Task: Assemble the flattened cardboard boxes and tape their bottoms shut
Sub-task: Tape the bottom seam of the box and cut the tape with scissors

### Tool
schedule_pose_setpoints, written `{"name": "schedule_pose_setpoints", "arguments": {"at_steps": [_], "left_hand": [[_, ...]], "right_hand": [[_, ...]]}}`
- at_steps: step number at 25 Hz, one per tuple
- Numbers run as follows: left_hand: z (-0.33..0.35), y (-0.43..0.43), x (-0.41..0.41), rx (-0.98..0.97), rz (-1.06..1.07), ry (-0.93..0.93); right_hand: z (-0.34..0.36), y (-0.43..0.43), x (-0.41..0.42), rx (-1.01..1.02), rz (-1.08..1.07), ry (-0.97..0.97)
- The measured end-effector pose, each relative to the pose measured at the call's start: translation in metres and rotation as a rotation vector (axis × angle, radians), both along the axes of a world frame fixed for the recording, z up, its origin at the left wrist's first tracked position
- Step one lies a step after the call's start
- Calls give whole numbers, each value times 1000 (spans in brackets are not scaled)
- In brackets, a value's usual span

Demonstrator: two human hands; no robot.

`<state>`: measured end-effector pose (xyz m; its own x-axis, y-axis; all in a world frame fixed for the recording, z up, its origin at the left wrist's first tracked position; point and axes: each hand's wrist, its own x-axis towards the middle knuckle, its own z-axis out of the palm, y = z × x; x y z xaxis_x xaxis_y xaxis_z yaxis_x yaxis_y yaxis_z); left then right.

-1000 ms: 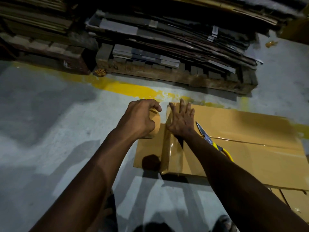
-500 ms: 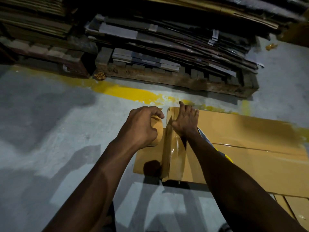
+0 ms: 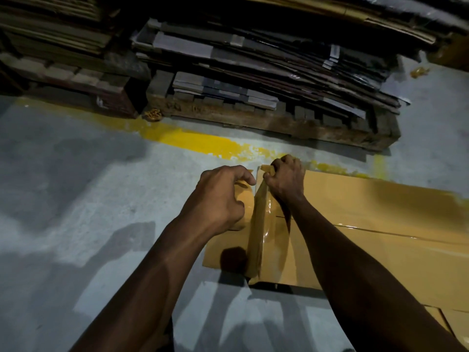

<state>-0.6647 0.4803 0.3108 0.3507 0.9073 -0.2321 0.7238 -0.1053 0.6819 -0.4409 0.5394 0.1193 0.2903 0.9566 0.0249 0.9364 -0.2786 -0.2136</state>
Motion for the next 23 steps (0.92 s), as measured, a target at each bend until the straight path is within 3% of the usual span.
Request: {"name": "schedule_pose_setpoints", "arguments": {"at_steps": [11,19,23], "left_hand": [[0,-5,-2,-13,-11,-24],[-3,-2,-9,22,-28,-22],[1,-1,-8,45,-45,-10]], "right_hand": [[8,3,-6,-107,62,-30],[6,-6,-10,41,149,34],[15,-19,-16,-32,374,-252]]}}
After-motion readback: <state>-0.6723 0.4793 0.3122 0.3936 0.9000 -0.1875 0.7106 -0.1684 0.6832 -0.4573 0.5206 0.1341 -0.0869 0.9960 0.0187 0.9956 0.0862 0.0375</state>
